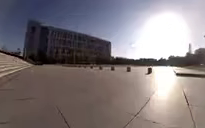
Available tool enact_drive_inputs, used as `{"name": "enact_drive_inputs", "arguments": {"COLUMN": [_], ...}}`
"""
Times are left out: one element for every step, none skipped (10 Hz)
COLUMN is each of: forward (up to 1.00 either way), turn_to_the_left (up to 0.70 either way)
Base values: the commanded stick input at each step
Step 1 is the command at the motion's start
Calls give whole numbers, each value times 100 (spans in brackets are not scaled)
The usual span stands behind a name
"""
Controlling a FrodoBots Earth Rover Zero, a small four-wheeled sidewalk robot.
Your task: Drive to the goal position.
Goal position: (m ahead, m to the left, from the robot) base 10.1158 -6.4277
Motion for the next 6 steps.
{"name": "enact_drive_inputs", "arguments": {"forward": [70, 70, 70, 70, 70, 70], "turn_to_the_left": [0, 0, 0, 0, 0, 0]}}
